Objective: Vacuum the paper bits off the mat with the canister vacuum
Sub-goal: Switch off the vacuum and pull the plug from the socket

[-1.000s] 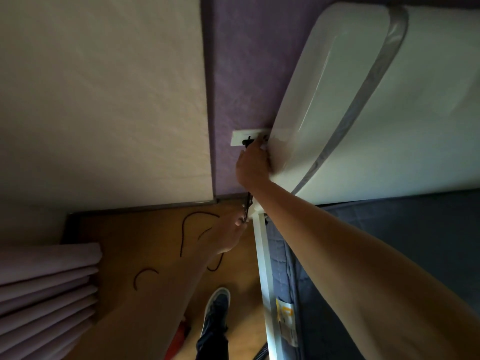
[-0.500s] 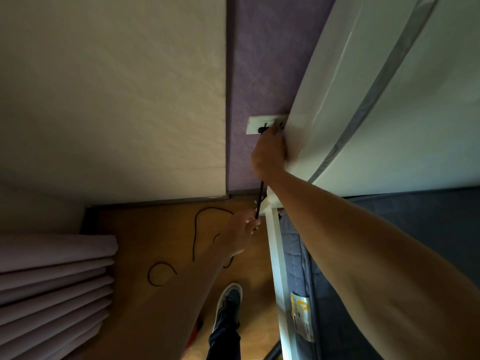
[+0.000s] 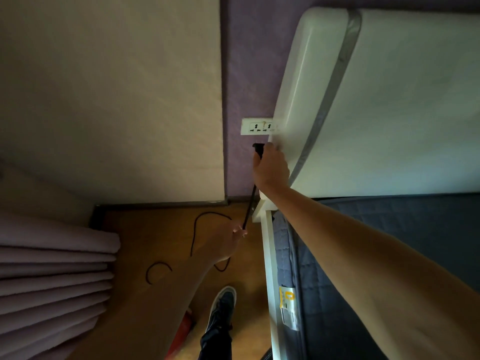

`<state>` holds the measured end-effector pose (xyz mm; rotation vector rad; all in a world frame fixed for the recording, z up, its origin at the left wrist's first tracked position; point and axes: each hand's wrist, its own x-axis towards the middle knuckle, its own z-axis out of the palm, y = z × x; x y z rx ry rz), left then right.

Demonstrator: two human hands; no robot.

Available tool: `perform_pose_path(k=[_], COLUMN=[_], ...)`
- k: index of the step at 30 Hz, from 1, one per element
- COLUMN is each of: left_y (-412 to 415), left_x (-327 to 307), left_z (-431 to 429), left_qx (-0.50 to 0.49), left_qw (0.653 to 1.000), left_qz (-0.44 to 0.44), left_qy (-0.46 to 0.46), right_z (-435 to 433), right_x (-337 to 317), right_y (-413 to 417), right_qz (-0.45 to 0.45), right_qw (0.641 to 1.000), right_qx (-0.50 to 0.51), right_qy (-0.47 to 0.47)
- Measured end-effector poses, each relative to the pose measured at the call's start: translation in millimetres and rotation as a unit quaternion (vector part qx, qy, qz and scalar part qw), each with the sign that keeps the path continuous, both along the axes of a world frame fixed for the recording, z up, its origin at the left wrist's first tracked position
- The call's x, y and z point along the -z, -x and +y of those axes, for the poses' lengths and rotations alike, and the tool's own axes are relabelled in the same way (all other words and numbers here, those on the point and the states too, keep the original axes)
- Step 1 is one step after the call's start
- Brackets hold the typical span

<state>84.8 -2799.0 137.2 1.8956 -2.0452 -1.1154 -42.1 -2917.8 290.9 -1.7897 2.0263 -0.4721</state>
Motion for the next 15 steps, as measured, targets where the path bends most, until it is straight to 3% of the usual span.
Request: perform_pose_path(k=[2,5,15], left_y=[15.7,31.7,48.3], left_x=[-33.3,-63.8,-135.7], left_z=[16.8,42.3,116.4], left_qx=[-0.039,-0.091,-0.147], left_qw=[0.995,0.985,0.975], left_qz=[0.083,0.14,0.162], left_qy=[-0.027,-0.034,0.035], right_z=[12.1,34.2,106.4], right_x=[-12.8,-31.1,-97.4], right_y=[4.6,11.5,16.4], right_qz=[-0.006,-0.033,-0.112], right_qw=[1.0,0.997,0.979], right_qx=[-0.017,-0.04,-0.127], right_qy=[0.024,0.054,0.11])
